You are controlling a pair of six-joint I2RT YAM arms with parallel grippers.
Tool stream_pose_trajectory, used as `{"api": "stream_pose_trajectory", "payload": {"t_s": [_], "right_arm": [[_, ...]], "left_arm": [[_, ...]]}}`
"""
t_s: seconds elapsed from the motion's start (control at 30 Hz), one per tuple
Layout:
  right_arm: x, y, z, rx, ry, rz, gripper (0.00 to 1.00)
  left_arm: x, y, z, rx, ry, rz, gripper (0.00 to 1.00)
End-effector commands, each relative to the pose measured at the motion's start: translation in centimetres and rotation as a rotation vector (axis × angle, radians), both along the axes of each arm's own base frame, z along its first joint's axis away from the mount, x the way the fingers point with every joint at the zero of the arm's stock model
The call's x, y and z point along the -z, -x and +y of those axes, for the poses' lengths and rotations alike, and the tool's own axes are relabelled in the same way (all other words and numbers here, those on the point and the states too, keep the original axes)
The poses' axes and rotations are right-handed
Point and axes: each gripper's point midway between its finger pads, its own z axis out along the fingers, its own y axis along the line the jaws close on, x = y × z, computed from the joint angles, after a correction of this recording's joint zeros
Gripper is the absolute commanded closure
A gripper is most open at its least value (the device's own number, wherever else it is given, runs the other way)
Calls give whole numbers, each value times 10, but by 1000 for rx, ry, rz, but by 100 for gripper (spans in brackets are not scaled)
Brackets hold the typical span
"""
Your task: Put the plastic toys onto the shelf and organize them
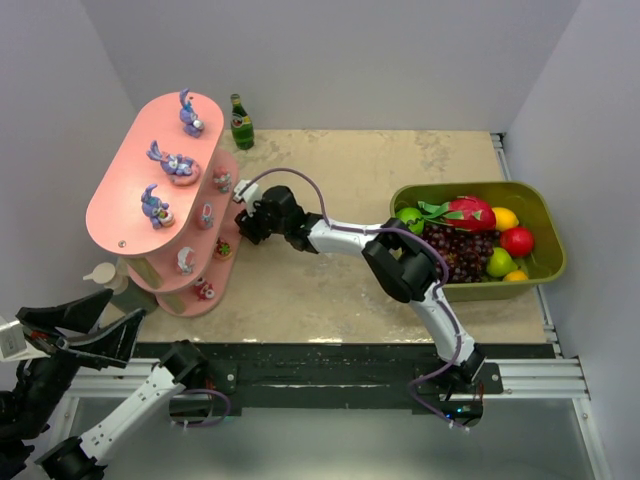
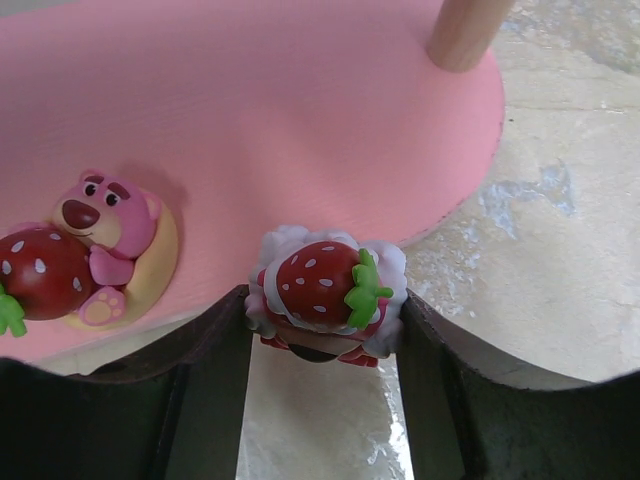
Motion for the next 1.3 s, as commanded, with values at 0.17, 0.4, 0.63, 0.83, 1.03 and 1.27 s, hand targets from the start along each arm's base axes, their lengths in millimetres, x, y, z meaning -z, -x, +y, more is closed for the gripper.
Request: {"api": "stream_pose_trajectory", "payload": {"t_s": [0.17,0.4,0.63,0.83,1.03,1.27], "right_arm": [[-36,-4,27,-75,-119,-55,100],[-30,-6,33,-75,-133,-42,100],[-28,-6,37,-77,-164,-30,97],[-28,-2,42,-86,-196,-27,91],[-31,2,46,-73,-226,-46,87],[-32,1,48,-60,-229,-42,80]], "left_arm": [[-9,-1,0,-7,-7,-35,1],[-9,0,1,-5,-3,-40,0],[-9,0,1,-10,-5,-41,1],[-8,-1,2,-14,-9,-41,1],[-8,-2,1,-15,-13,-39,0],[-10,0,2,-13,-4,-47,1]]}}
